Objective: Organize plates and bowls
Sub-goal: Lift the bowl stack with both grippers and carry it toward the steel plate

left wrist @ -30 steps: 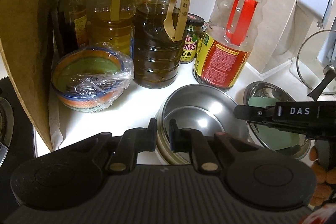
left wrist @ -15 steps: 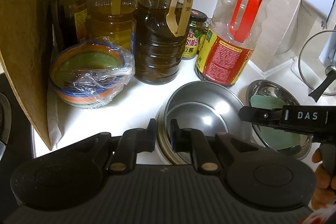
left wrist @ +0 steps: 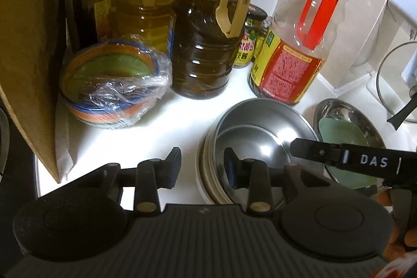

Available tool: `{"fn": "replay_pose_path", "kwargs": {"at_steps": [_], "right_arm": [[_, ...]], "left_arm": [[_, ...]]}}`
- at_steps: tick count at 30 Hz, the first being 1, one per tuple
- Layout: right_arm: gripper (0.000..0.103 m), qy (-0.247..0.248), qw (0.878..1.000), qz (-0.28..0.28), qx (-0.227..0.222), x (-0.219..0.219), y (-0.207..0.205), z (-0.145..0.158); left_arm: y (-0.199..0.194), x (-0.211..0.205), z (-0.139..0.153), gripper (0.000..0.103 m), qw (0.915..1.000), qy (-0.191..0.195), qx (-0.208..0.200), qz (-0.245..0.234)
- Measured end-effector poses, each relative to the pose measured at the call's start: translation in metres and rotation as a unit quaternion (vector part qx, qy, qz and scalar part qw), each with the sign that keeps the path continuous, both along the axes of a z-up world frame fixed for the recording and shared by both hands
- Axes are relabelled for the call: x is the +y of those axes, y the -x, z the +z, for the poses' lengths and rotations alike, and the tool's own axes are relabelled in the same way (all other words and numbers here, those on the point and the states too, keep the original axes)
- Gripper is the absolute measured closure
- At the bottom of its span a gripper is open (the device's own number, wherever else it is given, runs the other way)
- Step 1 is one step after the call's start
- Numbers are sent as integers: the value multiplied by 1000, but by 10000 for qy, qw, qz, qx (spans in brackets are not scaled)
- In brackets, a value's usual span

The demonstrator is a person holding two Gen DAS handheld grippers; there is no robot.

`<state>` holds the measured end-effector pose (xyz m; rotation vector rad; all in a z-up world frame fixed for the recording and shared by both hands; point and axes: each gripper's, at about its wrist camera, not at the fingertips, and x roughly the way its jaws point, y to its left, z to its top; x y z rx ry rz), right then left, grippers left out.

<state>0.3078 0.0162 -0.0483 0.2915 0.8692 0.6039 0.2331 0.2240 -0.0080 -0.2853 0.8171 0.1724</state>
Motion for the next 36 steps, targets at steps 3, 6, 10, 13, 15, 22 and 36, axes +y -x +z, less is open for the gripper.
{"fn": "replay_pose_path", "kwargs": {"at_steps": [3, 6, 10, 13, 15, 22, 36], "right_arm": [[73, 44, 10000, 10, 58, 5, -4, -6], [73, 106, 9999, 9, 62, 9, -6, -8], [73, 157, 9998, 22, 111, 9, -8, -10], [75, 252, 9996, 52, 107, 12, -8, -11], [76, 320, 9994, 65, 68, 12, -6, -11], [76, 403, 9991, 68, 125, 5, 2, -8], [76, 491, 9982, -110, 319, -32, 37, -2]], "left_arm": [[-3, 0, -4, 74, 9999, 140, 59, -46], [-3, -1, -6, 78, 9997, 189, 95, -93], [-3, -2, -8, 78, 9997, 177, 122, -114], [-2, -2, -9, 79, 9997, 187, 137, -111], [-1, -4, -9, 79, 9997, 165, 141, -136], [6, -13, -9, 79, 9994, 174, 172, -251], [23, -47, -6, 79, 9973, 283, 243, -639]]}}
